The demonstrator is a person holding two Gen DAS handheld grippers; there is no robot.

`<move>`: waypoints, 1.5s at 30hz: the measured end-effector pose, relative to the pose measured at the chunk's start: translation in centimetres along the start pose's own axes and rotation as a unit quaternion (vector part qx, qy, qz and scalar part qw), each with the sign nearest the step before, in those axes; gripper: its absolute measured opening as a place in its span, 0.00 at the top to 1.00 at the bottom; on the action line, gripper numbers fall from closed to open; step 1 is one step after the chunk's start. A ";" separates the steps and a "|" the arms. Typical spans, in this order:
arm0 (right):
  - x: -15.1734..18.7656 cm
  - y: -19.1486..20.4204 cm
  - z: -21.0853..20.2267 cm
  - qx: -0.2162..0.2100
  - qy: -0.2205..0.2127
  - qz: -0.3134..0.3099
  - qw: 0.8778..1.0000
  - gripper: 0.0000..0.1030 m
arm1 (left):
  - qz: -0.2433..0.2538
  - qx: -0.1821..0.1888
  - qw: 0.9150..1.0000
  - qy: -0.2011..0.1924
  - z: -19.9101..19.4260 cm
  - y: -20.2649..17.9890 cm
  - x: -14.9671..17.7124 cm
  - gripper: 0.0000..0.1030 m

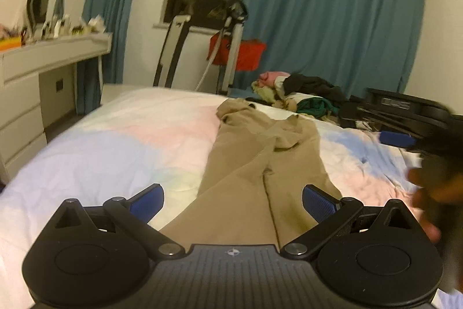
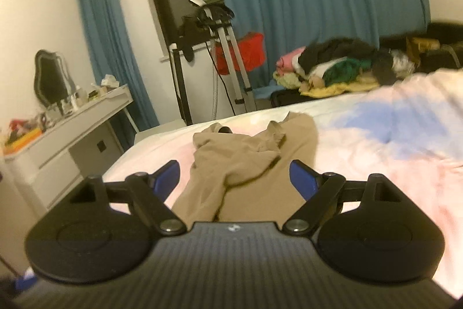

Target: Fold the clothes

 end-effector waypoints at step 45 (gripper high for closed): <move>9.9 -4.2 -10.1 -0.025 0.107 0.082 0.991 0.18 | -0.185 0.139 0.944 0.235 -1.4 17.2 7.6 0.06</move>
Point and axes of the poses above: each gripper's, at about its wrist camera, not at the fingertips, and z roughly the way its jaws point, y to its left, x to its underside, the point moved 8 cm from there along z, roughly the way its jaws point, and after that the axes turned 5 degrees about -y, right-handed, at the moved point
